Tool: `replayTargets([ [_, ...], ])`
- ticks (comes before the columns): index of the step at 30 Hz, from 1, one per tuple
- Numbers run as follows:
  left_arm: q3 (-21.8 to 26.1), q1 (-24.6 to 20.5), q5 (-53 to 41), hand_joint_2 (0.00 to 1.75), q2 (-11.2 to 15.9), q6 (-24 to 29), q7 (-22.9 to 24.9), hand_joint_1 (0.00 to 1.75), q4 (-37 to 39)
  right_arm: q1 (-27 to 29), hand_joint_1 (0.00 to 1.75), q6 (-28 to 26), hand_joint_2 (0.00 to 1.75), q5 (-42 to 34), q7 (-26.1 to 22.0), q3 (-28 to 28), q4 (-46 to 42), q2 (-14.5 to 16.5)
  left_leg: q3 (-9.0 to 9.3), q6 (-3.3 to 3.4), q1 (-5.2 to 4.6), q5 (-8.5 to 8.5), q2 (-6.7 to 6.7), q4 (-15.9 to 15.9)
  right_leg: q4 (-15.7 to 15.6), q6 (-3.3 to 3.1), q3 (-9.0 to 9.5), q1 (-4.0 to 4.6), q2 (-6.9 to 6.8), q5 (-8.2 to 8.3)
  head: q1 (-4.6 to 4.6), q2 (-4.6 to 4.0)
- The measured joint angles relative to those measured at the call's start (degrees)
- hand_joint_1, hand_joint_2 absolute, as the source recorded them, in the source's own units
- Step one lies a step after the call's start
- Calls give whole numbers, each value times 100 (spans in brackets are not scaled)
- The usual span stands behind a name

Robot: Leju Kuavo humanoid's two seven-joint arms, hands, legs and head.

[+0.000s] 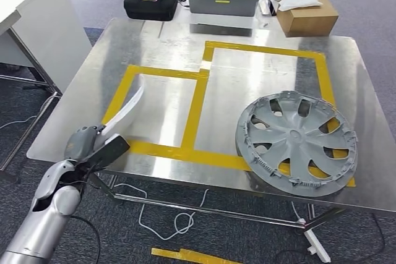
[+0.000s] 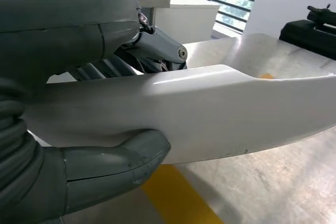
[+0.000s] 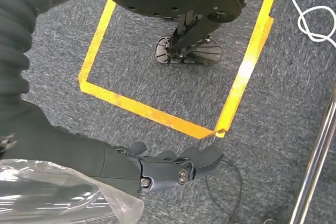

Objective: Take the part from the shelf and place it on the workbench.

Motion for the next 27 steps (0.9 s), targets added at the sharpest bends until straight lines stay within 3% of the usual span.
replayTargets([
  [11, -389, -466, -533, 175, -42, -239, 333, 175, 517, -199, 0, 113, 175, 392, -246, -227, 233, 1, -1, 0, 0, 1, 1, 1, 0, 0, -4, -2, 2, 1, 0, 0],
  [21, -750, -976, -735, 175, -383, -283, 387, 175, 979, -425, 0, 254, 175, 778, -491, -543, 479, 0, -3, 0, -1, 2, 1, 3, 0, 4, -3, -3, 3, 6, 1, 0],
  [25, -834, -1068, -766, 175, -458, -278, 388, 0, 1040, -456, 0, 262, 0, 810, -504, -596, 535, 0, -5, 1, -1, 1, 1, 3, 0, 4, -5, -5, 3, 6, -1, 0],
  [27, -861, -1099, -775, 175, -492, -259, 388, 0, 1066, -473, 0, 274, 0, 829, -526, -621, 563, 1, -4, 1, -1, 1, 1, 3, 0, 5, -5, -4, 3, 6, -1, 0],
])
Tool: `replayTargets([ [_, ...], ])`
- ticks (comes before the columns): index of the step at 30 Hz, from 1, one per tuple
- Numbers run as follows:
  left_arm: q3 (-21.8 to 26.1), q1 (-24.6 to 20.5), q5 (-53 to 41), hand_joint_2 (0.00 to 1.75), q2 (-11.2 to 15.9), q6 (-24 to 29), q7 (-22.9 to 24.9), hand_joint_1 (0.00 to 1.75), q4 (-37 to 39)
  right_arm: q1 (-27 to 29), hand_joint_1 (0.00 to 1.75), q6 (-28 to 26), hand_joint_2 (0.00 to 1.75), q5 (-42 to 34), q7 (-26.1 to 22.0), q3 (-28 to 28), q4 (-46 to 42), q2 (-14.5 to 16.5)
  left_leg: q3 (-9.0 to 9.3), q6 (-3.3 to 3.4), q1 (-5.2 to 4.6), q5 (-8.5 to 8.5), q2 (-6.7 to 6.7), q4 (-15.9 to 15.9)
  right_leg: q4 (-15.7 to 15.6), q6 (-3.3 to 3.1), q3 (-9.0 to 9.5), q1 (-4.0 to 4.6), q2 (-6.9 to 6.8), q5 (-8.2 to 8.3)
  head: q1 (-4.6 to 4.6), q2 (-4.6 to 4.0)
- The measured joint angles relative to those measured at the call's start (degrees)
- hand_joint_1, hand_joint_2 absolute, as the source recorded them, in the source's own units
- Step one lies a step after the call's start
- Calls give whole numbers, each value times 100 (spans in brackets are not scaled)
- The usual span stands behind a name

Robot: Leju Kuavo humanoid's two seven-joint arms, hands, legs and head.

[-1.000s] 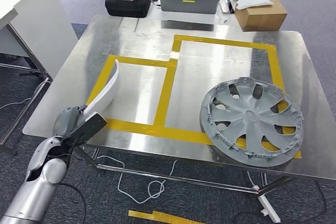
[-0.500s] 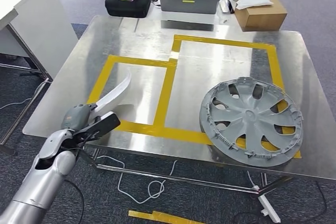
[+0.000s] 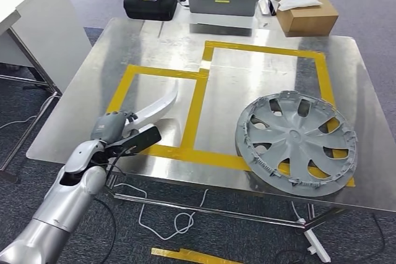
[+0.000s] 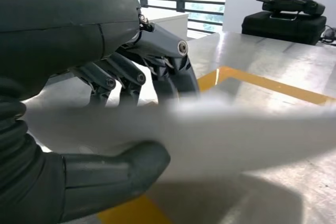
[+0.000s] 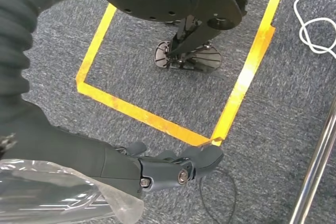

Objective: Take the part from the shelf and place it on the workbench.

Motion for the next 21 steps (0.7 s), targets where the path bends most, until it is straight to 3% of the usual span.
replayTargets([
  [1, -11, -9, -1, 175, -17, 13, 0, 0, 8, -11, 0, 7, 0, 13, -14, -15, 13, 0, 0, 0, 0, 0, 0, 0, 0, 0, 0, 0, 0, 0, 0, 0],
  [5, -48, -10, 38, 0, -72, 112, -14, 0, 12, -47, 0, 36, 0, 73, -57, -71, 65, 0, 0, 0, 0, 0, 0, 0, 0, 0, 1, 0, -1, 0, 0, 0],
  [15, -61, 59, 312, 0, -135, 380, -151, 0, 3, -59, 0, 61, 0, 97, -87, -135, 117, -1, 0, 0, 0, 0, 0, 0, 0, 0, 3, 0, -1, 0, 1, 0],
  [21, 59, 496, 1286, 0, -121, 652, -776, 0, -556, -4, 0, -18, 0, -235, 110, -126, 108, -1, -1, 1, -1, -2, 0, 0, 0, 0, 5, -1, -1, -1, 1, 0],
])
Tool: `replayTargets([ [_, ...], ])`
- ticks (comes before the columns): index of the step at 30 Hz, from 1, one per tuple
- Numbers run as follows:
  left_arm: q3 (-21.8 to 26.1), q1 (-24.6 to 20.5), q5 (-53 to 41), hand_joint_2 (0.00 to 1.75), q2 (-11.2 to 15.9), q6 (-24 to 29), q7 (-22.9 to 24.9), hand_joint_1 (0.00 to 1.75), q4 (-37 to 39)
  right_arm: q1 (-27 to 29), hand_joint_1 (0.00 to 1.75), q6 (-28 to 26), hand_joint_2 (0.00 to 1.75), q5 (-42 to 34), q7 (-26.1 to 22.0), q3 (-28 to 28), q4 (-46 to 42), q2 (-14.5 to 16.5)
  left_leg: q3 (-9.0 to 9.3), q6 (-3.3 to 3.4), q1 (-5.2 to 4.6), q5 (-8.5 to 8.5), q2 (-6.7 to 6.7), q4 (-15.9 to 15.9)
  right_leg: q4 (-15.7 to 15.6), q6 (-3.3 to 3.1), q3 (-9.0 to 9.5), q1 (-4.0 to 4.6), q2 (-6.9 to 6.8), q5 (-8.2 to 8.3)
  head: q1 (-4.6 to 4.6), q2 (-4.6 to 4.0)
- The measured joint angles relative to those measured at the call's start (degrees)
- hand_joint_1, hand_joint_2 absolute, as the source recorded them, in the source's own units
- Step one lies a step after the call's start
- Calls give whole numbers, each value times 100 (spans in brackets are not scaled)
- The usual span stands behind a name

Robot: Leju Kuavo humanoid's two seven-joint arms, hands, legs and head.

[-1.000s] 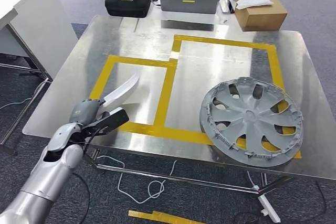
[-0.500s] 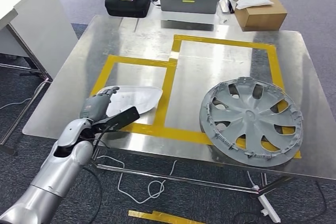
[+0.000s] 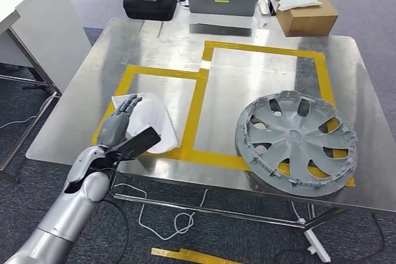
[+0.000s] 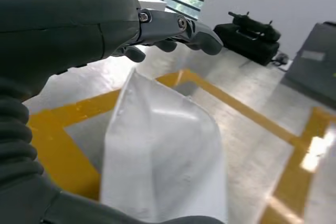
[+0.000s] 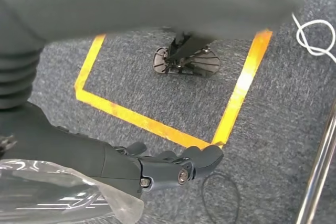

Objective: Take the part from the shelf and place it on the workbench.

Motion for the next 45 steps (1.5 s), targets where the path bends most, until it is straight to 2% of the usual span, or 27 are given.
replayTargets([
  [5, 226, 1002, 920, 0, 178, 302, -523, 0, -1210, 450, 0, -309, 0, -983, 677, 379, -342, 0, -2, 0, 0, -12, 0, -1, 0, -3, -4, 0, -2, -13, -1, 0],
  [9, 411, 1580, 1165, 0, 279, 389, -692, 0, -1841, 720, 0, -462, 0, -1306, 941, 689, -615, 1, -8, -5, 0, -15, 1, -3, 0, -3, -3, 1, 0, -16, -1, 0],
  [11, 606, 2038, 1406, 0, 285, 526, -857, 0, -2225, 908, 0, -648, 0, -1578, 1183, 885, -795, 3, -5, -2, -5, -30, 5, 1, -4, 1, 4, -7, 8, -17, -1, 0],
  [16, 1425, 3356, 2297, 0, 306, 843, -1257, 0, -3041, 1447, 0, -1148, 0, -2120, 1658, 1476, -1283, 7, 5, 33, -24, -58, 8, 20, -7, 26, 11, -28, 8, -29, -1, 0],
  [19, 2046, 3860, 2683, 0, 219, 810, -1392, 0, -3193, 1571, 0, -1243, 0, -2216, 1743, 1713, -1454, 8, 6, 74, -40, -65, 8, 33, -20, 62, 25, -42, 4, -22, -3, 0],
  [21, 2437, 4077, 2733, 0, 92, 794, -1435, 0, -3237, 1625, 0, -1288, 0, -2267, 1779, 1818, -1558, 10, 24, 129, -20, -10, 16, -28, -7, 106, 22, -45, 1, -50, -1, 0],
  [22, 2608, 4147, 2746, 0, -2, 773, -1436, 0, -3245, 1650, 0, -1316, 0, -2297, 1798, 1854, -1607, 11, 29, 161, -3, 29, 22, -66, 81, 125, -16, -44, 3, -143, 7, 0],
  [23, 2780, 4203, 2776, 0, -108, 729, -1426, 0, -3240, 1669, 0, -1345, 0, -2332, 1820, 1885, -1651, 11, 25, 185, 16, 61, 29, -101, 284, 141, -101, -44, 6, -311, 17, 0],
  [25, 3137, 4301, 2809, 0, -349, 589, -1412, 0, -3172, 1696, 0, -1394, 0, -2400, 1878, 1940, -1724, 10, -5, 204, 24, 90, 42, -110, 969, 171, -366, -51, 14, -744, 31, 0],
  [26, 3325, 4349, 2803, 0, -467, 514, -1421, 0, -3100, 1712, 0, -1411, 0, -2430, 1912, 1967, -1755, 10, -22, 200, 23, 97, 47, -107, 1299, 189, -479, -56, 15, -891, 32, 0],
  [27, 3515, 4393, 2785, 0, -585, 453, -1446, 0, -3012, 1735, 0, -1426, 0, -2452, 1943, 1991, -1788, 10, -37, 191, 25, 105, 52, -103, 1470, 205, -514, -62, 14, -930, 32, 0],
  [28, 3687, 4427, 2776, 0, -691, 402, -1477, 0, -2926, 1760, 0, -1437, 0, -2470, 1968, 2015, -1821, 11, -51, 179, 30, 115, 55, -96, 1431, 217, -448, -69, 13, -860, 33, 0],
  [29, 3844, 4452, 2774, 0, -785, 366, -1510, 0, -2847, 1782, 0, -1444, 0, -2482, 1986, 2035, -1852, 11, -63, 165, 38, 123, 55, -85, 1166, 228, -269, -79, 8, -703, 32, 0],
  [31, 4072, 4475, 2759, 0, -924, 315, -1546, 0, -2746, 1796, 0, -1449, 0, -2491, 2010, 2067, -1907, 11, -91, 122, 45, 136, 49, -46, 357, 239, 239, -96, -10, -414, 36, 0],
  [32, 4171, 4477, 2743, 0, -981, 284, -1528, 0, -2707, 1797, 0, -1449, 0, -2493, 2018, 2086, -1929, 11, -101, 89, 38, 145, 44, -27, 74, 218, 412, -96, -8, -332, 32, 0],
  [33, 4264, 4476, 2715, 0, -1037, 239, -1504, 0, -2666, 1797, 0, -1449, 0, -2494, 2032, 2104, -1949, 10, -109, 53, 29, 158, 39, -8, -78, 183, 488, -91, -2, -318, 31, 0],
  [36, 4637, 4432, 2536, 0, -1217, 5, -1450, 0, -2388, 1837, 0, -1443, 0, -2494, 2083, 2136, -2001, 9, -122, -65, 33, 189, 26, 16, -109, 28, 406, -78, 25, -297, 21, 0],
  [37, 4807, 4411, 2439, 0, -1276, -88, -1450, 0, -2231, 1855, 0, -1435, 0, -2495, 2095, 2140, -2017, 9, -145, -101, 42, 111, 4, 70, -114, -26, 377, -80, 26, -265, 13, 0],
  [38, 4980, 4396, 2336, 0, -1330, -173, -1451, 0, -2062, 1868, 0, -1420, 0, -2499, 2100, 2143, -2028, 9, -193, -130, 51, -58, -24, 218, -124, -82, 342, -85, 28, -227, 8, 0],
  [39, 5157, 4378, 2238, 0, -1377, -251, -1453, 0, -1886, 1874, 0, -1399, 0, -2505, 2102, 2145, -2035, 9, -268, -153, 59, -302, -53, 467, -128, -126, 299, -84, 28, -188, 4, 0],
  [41, 5505, 4283, 2070, 0, -1470, -429, -1426, 0, -1464, 1873, 0, -1344, 0, -2515, 2085, 2141, -2038, 9, -426, -174, 61, -802, -79, 1131, -123, -166, 202, -58, 27, -118, -2, 0],
  [42, 5700, 4210, 1994, 0, -1512, -533, -1394, 0, -1217, 1867, 0, -1307, 0, -2509, 2062, 2135, -2036, 9, -444, -173, 61, -920, -81, 1364, -117, -169, 152, -42, 25, -83, -1, 0],
  [43, 5917, 4133, 1904, 0, -1555, -644, -1355, 0, -946, 1856, 0, -1266, 0, -2495, 2030, 2123, -2032, 9, -384, -161, 59, -918, -82, 1429, -108, -171, 100, -24, 26, -46, -1, 0],
  [44, 6143, 4067, 1802, 0, -1592, -744, -1312, 0, -689, 1842, 0, -1223, 0, -2473, 1998, 2104, -2025, 9, -232, -135, 56, -811, -85, 1289, -98, -169, 56, -8, 31, -12, -1, 0],
  [45, 6368, 4009, 1685, 0, -1627, -824, -1278, 0, -442, 1827, 0, -1180, 0, -2449, 1972, 2083, -2014, 9, 8, -94, 47, -650, -91, 963, -88, -165, 23, 8, 40, 26, 0, 0],
])
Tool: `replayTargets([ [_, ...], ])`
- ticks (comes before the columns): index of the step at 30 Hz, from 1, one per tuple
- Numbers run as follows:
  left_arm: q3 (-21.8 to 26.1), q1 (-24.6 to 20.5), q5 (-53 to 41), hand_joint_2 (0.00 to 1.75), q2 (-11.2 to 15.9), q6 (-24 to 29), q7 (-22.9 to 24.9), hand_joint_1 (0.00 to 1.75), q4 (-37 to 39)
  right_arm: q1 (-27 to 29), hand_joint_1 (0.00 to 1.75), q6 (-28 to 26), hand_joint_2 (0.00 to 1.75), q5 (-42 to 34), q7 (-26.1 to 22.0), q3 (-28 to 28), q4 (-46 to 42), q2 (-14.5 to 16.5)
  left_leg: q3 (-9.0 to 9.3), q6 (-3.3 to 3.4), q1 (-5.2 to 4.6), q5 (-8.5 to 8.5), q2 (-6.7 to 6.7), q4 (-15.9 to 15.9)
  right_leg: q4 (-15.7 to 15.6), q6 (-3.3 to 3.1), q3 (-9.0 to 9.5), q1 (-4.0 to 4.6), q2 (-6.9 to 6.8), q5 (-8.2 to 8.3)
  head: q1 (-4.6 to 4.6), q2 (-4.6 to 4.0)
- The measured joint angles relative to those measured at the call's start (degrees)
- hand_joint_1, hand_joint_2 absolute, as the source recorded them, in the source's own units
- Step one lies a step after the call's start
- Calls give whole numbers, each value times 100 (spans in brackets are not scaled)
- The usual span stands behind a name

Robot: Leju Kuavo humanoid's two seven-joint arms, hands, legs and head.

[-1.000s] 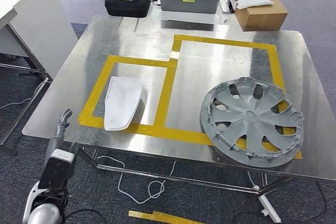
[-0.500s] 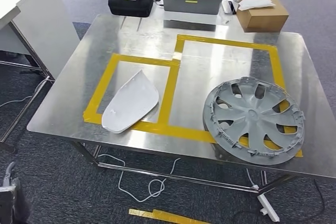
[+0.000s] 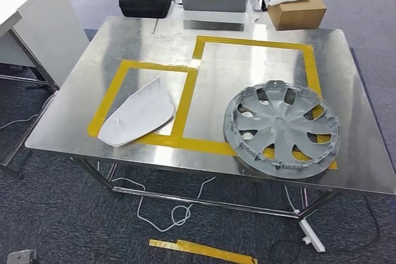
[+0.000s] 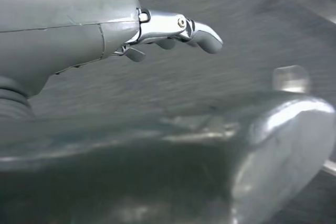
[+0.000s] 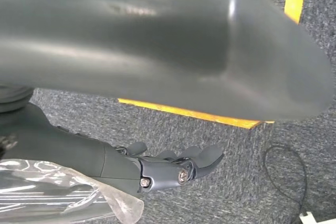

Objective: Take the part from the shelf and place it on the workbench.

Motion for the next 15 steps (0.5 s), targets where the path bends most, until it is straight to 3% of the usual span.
replayTargets([
  [2, 403, -98, -235, 0, -62, -103, 42, 0, 440, -24, 0, 69, 0, 38, -27, -42, 20, 0, 503, 99, -30, 216, -28, -810, 17, 30, -59, 31, 13, 81, 6, 0],
  [4, 693, -161, -366, 0, -110, -137, 50, 0, 769, -46, 0, 107, 0, 59, -39, -78, 27, 0, 701, 149, -62, 271, -49, -1216, 22, 87, -111, 42, 16, 172, 9, 0],
  [6, 894, -202, -407, 0, -145, -140, 50, 0, 988, -59, 0, 125, 0, 69, -45, -108, 29, 0, 653, 187, -67, 348, -35, -1258, 15, 158, -142, 30, 20, 238, 0, 0],
  [7, 972, -232, -420, 0, -162, -142, 50, 0, 1066, -62, 0, 129, 0, 72, -45, -123, 30, 0, 612, 224, -62, 399, -21, -1278, 56, 191, -180, 22, 20, 182, -1, 0],
  [9, 1068, -276, -442, 0, -183, -153, 51, 0, 1179, -68, 0, 132, 0, 74, -45, -144, 31, 0, 503, 299, -44, 520, 11, -1316, 395, 240, -331, 11, 21, -196, 21, 0],
  [11, 1132, -296, -455, 0, -190, -165, 51, 0, 1269, -77, 0, 134, 0, 74, -44, -153, 32, 0, 364, 325, -58, 625, 42, -1312, 1095, 280, -521, 3, 19, -724, 45, 0],
  [12, 1161, -301, -457, 0, -191, -167, 52, 0, 1310, -78, 0, 135, 0, 74, -44, -155, 33, 0, 292, 321, -65, 679, 57, -1305, 1407, 297, -559, 2, 17, -853, 45, 0],
  [13, 1187, -308, -457, 0, -192, -167, 52, 0, 1345, -80, 0, 135, 0, 73, -44, -160, 34, 0, 216, 317, -71, 735, 73, -1294, 1580, 308, -526, 1, 15, -851, 43, 0],
  [14, 1205, -314, -457, 0, -193, -167, 52, 0, 1375, -79, 0, 135, 0, 73, -44, -166, 35, 0, 142, 309, -73, 784, 83, -1276, 1543, 312, -397, 1, 12, -723, 44, 0],
  [15, 1218, -320, -458, 0, -194, -168, 52, 0, 1400, -79, 0, 135, 0, 73, -44, -171, 36, 0, 69, 297, -74, 827, 89, -1251, 1299, 312, -168, 0, 7, -540, 43, 0],
])
